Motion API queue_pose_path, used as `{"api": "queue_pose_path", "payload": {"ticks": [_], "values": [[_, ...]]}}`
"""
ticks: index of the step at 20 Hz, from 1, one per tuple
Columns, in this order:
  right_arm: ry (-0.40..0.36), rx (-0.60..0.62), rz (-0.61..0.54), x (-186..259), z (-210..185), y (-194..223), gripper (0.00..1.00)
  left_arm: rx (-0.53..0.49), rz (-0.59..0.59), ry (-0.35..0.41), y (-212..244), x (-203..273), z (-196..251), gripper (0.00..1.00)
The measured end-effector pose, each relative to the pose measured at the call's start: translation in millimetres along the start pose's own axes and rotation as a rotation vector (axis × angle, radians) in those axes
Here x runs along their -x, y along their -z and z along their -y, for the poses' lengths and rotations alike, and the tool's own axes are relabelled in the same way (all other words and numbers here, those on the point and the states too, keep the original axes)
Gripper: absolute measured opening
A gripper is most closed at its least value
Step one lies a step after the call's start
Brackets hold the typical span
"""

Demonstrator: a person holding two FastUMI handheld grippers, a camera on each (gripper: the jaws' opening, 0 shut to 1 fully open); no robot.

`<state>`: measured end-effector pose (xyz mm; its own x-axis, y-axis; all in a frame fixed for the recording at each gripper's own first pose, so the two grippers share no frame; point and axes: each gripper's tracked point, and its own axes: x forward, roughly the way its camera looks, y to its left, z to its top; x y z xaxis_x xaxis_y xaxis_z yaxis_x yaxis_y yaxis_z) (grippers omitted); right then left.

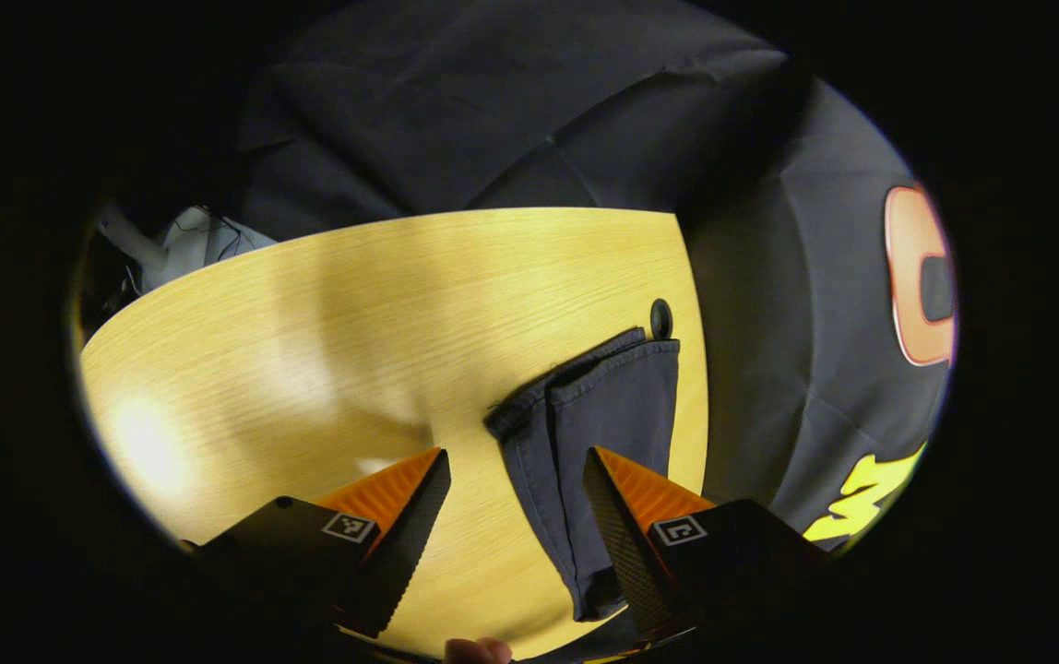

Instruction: Grasp the waist and the cuffs of the jeans and fold them to make the two legs overlap; first hold the waist and fold one-third of the jeans toward the cuffs, then hold the cuffs and fold the remaining one-third in the same direction to finish folding.

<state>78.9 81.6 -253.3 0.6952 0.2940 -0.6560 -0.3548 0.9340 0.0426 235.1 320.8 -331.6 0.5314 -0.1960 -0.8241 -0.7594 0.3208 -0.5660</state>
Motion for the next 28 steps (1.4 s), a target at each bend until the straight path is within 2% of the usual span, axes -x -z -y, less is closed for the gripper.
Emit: {"api": "queue_pose_path", "payload": {"ticks": [6, 8, 11, 12, 15, 17, 19, 21, 22, 23, 24, 25, 26, 28], "values": [[0.062, -0.084, -0.021, 11.5, 38.3, 10.1, 0.97, 0.050, -0.009, -0.083, -14.9, -29.7, 17.2, 0.93], [0.074, -0.095, -0.026, 14.4, 46.4, 14.0, 1.00, 0.069, -0.015, -0.098, -17.6, -32.2, 19.5, 0.93], [0.076, -0.124, -0.047, 12.0, 56.4, 18.0, 0.97, 0.092, -0.037, -0.154, -19.0, -38.5, 19.2, 0.93], [0.076, -0.132, -0.054, 9.1, 59.5, 19.1, 1.00, 0.080, -0.046, -0.194, -19.1, -38.2, 16.5, 0.94], [0.085, -0.181, -0.073, 3.4, 69.9, 28.6, 0.97, -0.032, -0.037, -0.286, -14.6, -46.6, 13.4, 0.92], [0.097, -0.216, -0.088, 2.7, 76.5, 38.3, 1.00, -0.074, -0.026, -0.339, -12.6, -49.2, 12.8, 0.89], [0.113, -0.258, -0.099, 3.5, 85.6, 47.5, 0.97, -0.105, -0.018, -0.389, -10.3, -47.4, 4.8, 0.86], [0.122, -0.302, -0.115, 5.6, 91.6, 56.4, 0.98, -0.085, -0.012, -0.389, -10.9, -48.3, 6.2, 0.64], [0.125, -0.322, -0.123, 7.9, 95.1, 61.8, 1.00, -0.059, -0.016, -0.349, -9.8, -52.8, 10.9, 0.53], [0.133, -0.331, -0.127, 6.9, 97.8, 65.8, 1.00, -0.027, -0.008, -0.311, -9.3, -54.3, 15.7, 0.47], [0.136, -0.336, -0.133, 7.7, 100.1, 68.5, 1.00, 0.011, -0.001, -0.244, -9.2, -58.8, 22.3, 0.34], [0.141, -0.337, -0.132, 10.5, 101.8, 71.0, 1.00, 0.036, -0.002, -0.184, -10.7, -56.3, 28.5, 0.30], [0.146, -0.333, -0.133, 11.8, 103.6, 72.3, 1.00, 0.061, 0.005, -0.144, -12.2, -53.9, 32.5, 0.22], [0.160, -0.319, -0.125, 14.0, 106.3, 68.9, 1.00, 0.080, 0.021, -0.098, -14.0, -53.0, 38.9, 0.14]]}}
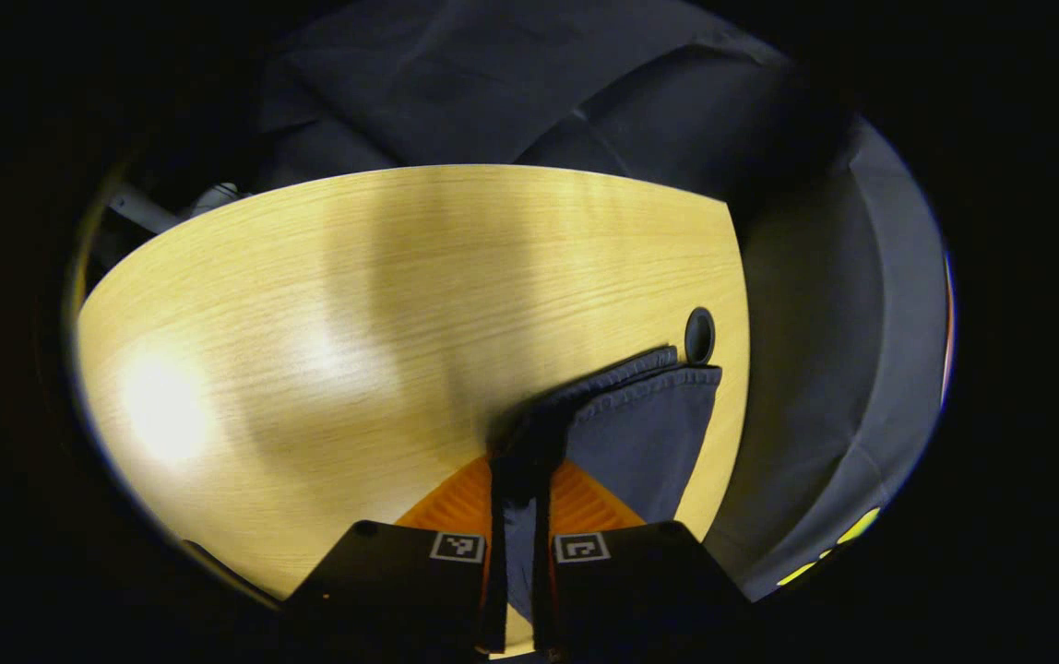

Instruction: Grasp the waist and the cuffs of the jeans and fold them to make the two legs overlap; first hold the waist and fold one-third of the jeans toward the cuffs, then hold the cuffs and fold the remaining one-third in the same direction to finish folding.

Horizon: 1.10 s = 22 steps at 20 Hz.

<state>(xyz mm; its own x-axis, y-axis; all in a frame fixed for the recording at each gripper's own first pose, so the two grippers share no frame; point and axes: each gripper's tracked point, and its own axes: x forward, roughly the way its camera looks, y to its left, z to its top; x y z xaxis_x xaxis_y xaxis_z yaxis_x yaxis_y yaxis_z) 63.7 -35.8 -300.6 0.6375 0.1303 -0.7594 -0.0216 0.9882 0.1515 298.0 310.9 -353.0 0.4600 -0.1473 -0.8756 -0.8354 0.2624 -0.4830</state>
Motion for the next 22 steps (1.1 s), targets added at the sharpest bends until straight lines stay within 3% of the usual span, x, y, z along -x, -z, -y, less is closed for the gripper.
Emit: {"api": "queue_pose_path", "payload": {"ticks": [4, 7, 10, 16, 22], "values": [[-0.006, 0.035, 0.012, 8.8, -5.3, -1.9, 1.00, 0.003, 0.042, 0.088, 0.4, 10.3, 8.1, 0.07], [0.002, 0.055, 0.021, 17.7, -6.9, 0.3, 0.97, -0.112, 0.083, 0.158, 8.2, 32.6, 24.4, 0.06], [0.020, 0.082, 0.042, 28.1, -5.9, -1.0, 1.00, -0.224, 0.127, 0.274, 23.9, 64.1, 54.6, 0.06], [0.026, 0.106, 0.085, 66.7, 4.4, 3.2, 1.00, -0.503, 0.207, 0.442, 73.6, 138.9, 103.7, 0.06], [0.057, 0.085, 0.145, 105.6, 39.0, 9.6, 1.00, -0.904, 0.259, 0.651, 198.8, 209.1, 161.0, 0.06]]}}
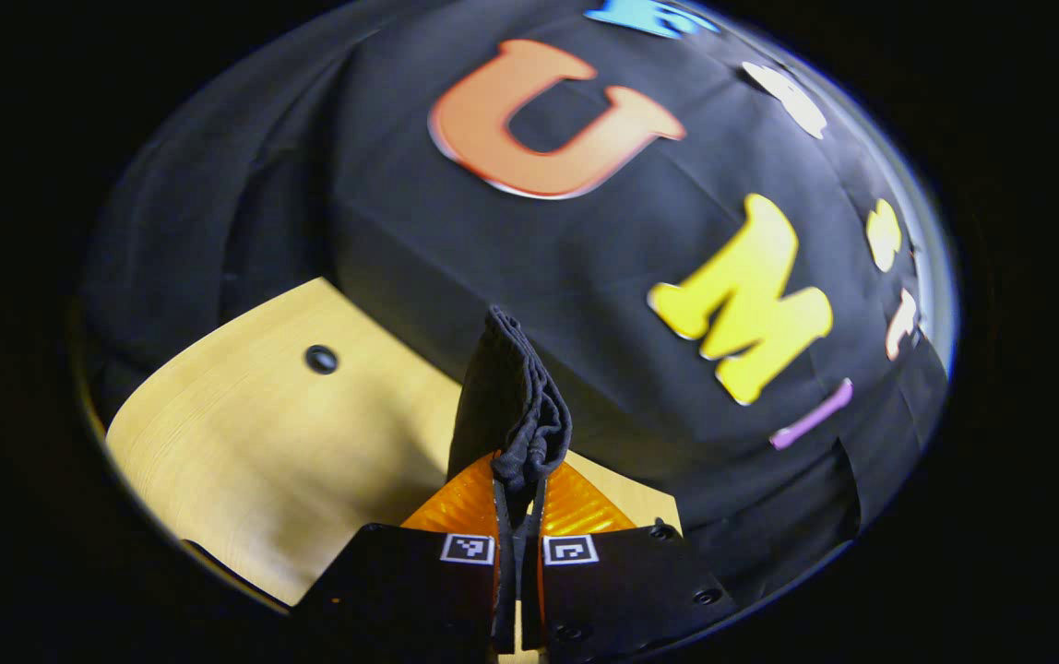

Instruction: Grasp the waist and the cuffs of the jeans and fold them to make the two legs overlap; first hold the waist and fold one-third of the jeans toward the cuffs, then hold the cuffs and fold the remaining one-third in the same direction to finish folding.

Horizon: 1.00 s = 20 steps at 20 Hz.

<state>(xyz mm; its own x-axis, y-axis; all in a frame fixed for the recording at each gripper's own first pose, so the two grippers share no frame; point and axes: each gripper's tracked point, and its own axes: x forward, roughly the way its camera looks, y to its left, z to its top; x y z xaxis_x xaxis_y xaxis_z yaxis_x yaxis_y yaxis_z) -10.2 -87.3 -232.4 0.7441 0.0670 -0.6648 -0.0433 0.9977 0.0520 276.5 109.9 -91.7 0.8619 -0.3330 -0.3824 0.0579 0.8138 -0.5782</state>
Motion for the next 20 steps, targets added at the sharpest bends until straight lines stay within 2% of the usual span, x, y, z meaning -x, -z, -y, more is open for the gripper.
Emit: {"api": "queue_pose_path", "payload": {"ticks": [1, 4, 5, 9, 12, 14, 15, 18, 19, 20], "values": [[0.006, -0.012, 0.007, 4.4, 7.0, 1.0, 0.97, -0.066, -0.015, 0.038, 12.2, -3.8, 29.3, 0.05], [0.037, -0.032, 0.024, 17.3, 31.0, 6.0, 1.00, -0.245, -0.085, 0.107, 65.1, -21.7, 88.4, 0.05], [0.047, -0.042, 0.028, 20.4, 38.8, 8.4, 0.97, -0.293, -0.109, 0.121, 86.8, -39.4, 99.0, 0.05], [0.081, -0.086, 0.010, 31.2, 65.5, 23.1, 1.00, -0.402, -0.197, 0.148, 158.3, -90.1, 122.9, 0.06], [0.098, -0.072, -0.007, 35.8, 79.2, 33.7, 1.00, -0.474, -0.241, 0.116, 215.5, -110.9, 123.9, 0.06], [0.101, -0.059, -0.028, 32.9, 87.8, 39.8, 0.97, -0.508, -0.262, 0.070, 244.4, -116.5, 108.5, 0.06], [0.101, -0.055, -0.042, 31.2, 90.3, 42.5, 1.00, -0.516, -0.278, 0.042, 255.5, -116.0, 98.9, 0.06], [0.091, -0.041, -0.063, 29.2, 102.9, 46.6, 1.00, -0.515, -0.301, -0.023, 283.4, -120.5, 82.0, 0.06], [0.088, -0.035, -0.064, 30.1, 107.0, 46.4, 0.97, -0.504, -0.301, -0.040, 288.3, -124.4, 80.5, 0.06], [0.086, -0.031, -0.062, 29.6, 110.1, 45.2, 0.97, -0.486, -0.295, -0.051, 292.3, -127.6, 79.8, 0.15]]}}
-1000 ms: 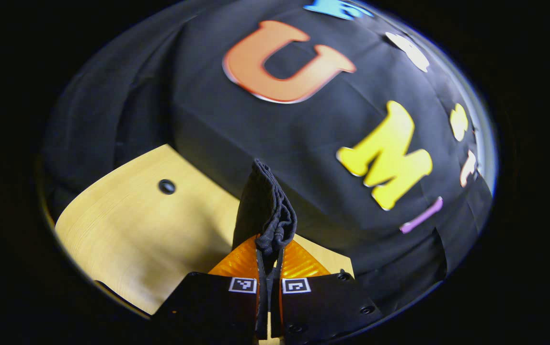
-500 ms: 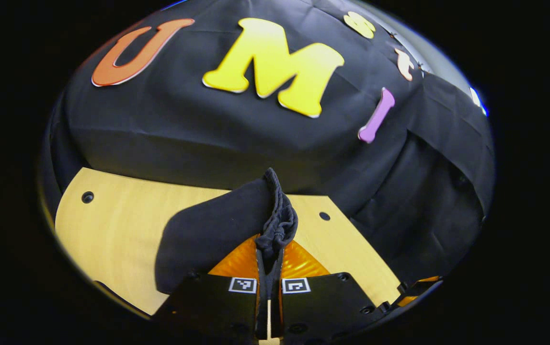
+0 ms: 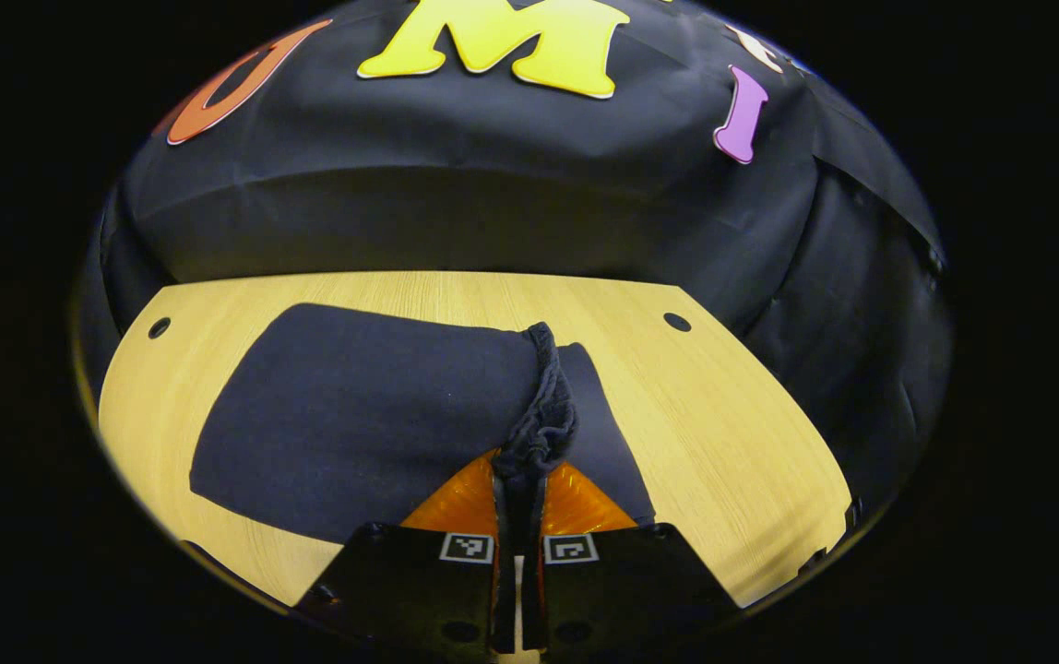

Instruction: Grasp the waist and the cuffs of the jeans and fold them to make the two legs overlap; first hold the waist and fold one-third of the jeans toward the cuffs, then hold the cuffs and fold the remaining one-third in the same direction to finish folding.

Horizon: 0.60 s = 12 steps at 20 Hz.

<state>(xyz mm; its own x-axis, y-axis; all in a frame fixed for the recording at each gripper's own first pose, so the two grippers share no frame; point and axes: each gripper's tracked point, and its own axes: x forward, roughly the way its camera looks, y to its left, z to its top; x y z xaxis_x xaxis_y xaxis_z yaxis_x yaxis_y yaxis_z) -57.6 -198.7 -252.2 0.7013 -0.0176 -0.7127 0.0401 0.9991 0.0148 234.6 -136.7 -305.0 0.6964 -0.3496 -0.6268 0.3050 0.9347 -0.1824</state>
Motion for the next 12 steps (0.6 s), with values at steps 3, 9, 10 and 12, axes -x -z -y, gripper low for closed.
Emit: {"api": "queue_pose_path", "payload": {"ticks": [3, 9, 10, 12], "values": [[-0.017, 0.006, -0.008, -3.8, 2.7, 1.7, 1.00, 0.059, 0.006, -0.018, 6.2, -5.6, 1.9, 0.13], [-0.080, 0.028, 0.029, -5.2, -7.6, -14.1, 1.00, 0.022, 0.013, -0.094, 4.8, 19.8, 33.3, 0.68], [-0.088, 0.033, 0.054, -5.1, -11.9, -23.6, 1.00, 0.018, 0.037, -0.068, -1.5, 33.1, 45.3, 0.68], [-0.068, 0.064, 0.123, -1.8, -17.5, -45.1, 1.00, 0.008, 0.119, -0.048, -24.3, 72.3, 58.7, 0.68]]}}
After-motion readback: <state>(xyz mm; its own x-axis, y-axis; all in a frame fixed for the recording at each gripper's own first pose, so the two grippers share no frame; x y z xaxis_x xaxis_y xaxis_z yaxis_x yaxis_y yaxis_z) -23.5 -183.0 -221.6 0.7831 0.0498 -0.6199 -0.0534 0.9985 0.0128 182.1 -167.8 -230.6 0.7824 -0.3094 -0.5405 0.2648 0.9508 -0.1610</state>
